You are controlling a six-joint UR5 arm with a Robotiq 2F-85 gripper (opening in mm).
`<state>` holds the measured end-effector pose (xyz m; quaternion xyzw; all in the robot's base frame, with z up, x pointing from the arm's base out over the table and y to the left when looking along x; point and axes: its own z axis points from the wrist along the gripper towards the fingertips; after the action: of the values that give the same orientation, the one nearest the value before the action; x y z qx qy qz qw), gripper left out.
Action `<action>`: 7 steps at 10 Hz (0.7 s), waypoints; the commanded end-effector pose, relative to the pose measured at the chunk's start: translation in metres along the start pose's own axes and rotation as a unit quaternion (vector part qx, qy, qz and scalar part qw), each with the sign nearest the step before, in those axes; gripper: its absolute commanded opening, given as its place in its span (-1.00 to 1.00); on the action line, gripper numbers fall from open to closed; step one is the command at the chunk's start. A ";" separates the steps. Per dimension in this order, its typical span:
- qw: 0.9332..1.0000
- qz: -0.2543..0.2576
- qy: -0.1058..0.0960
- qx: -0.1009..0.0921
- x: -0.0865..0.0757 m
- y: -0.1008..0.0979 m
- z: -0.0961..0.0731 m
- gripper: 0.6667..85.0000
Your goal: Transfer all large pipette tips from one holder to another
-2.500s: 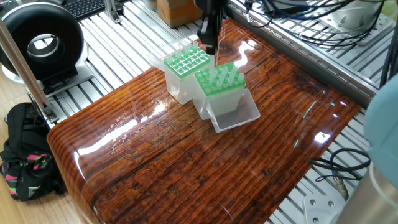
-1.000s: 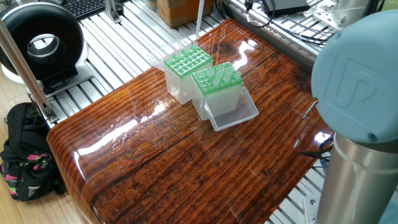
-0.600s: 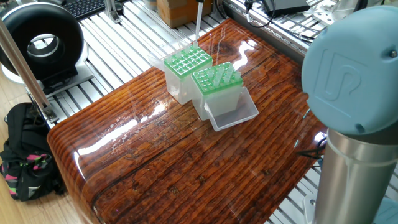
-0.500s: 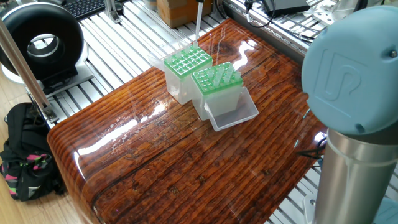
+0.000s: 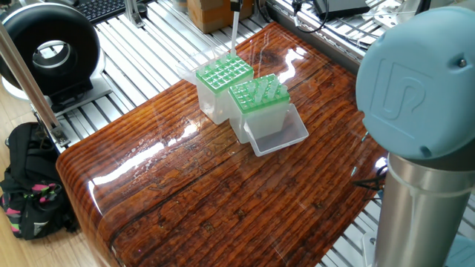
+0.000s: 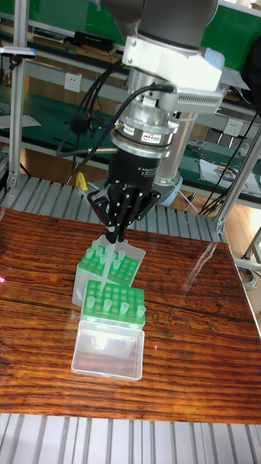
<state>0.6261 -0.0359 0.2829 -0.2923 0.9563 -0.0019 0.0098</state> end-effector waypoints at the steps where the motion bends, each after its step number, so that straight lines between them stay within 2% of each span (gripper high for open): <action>1: 1.000 -0.001 -0.005 -0.003 -0.005 0.001 0.005 -0.72; 7: 1.000 -0.001 0.002 -0.006 -0.002 0.002 0.012 -0.72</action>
<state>0.6281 -0.0347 0.2727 -0.2927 0.9562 -0.0019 0.0069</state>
